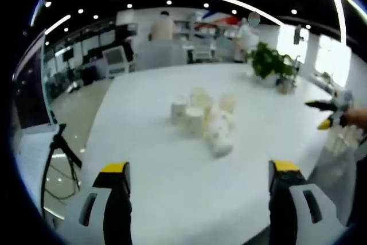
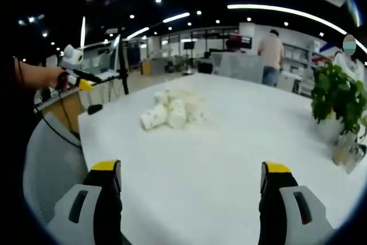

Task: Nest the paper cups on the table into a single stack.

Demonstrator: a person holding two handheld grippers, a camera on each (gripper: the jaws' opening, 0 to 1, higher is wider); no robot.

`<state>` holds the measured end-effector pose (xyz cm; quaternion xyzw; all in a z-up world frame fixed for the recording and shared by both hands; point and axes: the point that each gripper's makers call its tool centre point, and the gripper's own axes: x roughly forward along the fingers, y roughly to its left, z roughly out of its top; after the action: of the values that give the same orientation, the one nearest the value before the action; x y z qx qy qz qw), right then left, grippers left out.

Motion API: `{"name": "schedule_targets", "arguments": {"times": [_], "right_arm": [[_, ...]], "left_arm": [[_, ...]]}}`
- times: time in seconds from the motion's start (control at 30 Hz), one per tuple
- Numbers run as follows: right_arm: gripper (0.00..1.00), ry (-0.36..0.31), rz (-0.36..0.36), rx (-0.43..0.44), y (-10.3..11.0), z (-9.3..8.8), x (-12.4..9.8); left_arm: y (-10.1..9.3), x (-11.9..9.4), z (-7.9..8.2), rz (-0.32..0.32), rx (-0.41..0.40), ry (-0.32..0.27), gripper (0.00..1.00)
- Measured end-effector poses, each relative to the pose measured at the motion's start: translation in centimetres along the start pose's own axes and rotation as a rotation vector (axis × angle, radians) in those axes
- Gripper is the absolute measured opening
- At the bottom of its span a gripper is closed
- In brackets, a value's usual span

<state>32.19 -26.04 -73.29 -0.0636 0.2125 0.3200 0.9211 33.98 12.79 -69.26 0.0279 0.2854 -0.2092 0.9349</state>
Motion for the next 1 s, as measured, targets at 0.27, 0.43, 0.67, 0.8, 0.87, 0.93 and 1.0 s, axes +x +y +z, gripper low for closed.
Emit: {"name": "schedule_targets", "arguments": {"times": [0.27, 0.43, 0.67, 0.8, 0.87, 0.93, 1.0], "right_arm": [[1.00, -0.016, -0.006, 0.004, -0.1, 0.4, -0.2], [1.00, -0.010, -0.009, 0.006, -0.2, 0.2, -0.2], [1.00, -0.008, -0.008, 0.008, -0.2, 0.2, -0.1], [1.00, -0.009, -0.009, 0.008, -0.2, 0.2, 0.0], [1.00, -0.007, -0.010, 0.010, -0.2, 0.2, 0.0], [1.00, -0.007, -0.011, 0.010, -0.2, 0.2, 0.0], [1.00, -0.008, -0.014, 0.010, -0.4, 0.2, 0.0]], "left_arm": [[-0.5, 1.0, 0.6, -0.026, 0.027, 0.055, 0.99], [-1.0, 1.9, 0.6, -0.052, 0.055, 0.099, 0.99], [-1.4, 3.4, 1.9, -0.072, 0.078, 0.142, 0.99], [-1.9, 4.1, 2.6, -0.087, 0.077, 0.152, 0.99], [-2.0, 4.8, 2.8, -0.097, 0.077, 0.168, 0.99], [-2.5, 5.1, 2.8, -0.107, 0.082, 0.189, 0.99], [-2.9, 5.5, 2.9, -0.121, 0.080, 0.204, 0.99]]}}
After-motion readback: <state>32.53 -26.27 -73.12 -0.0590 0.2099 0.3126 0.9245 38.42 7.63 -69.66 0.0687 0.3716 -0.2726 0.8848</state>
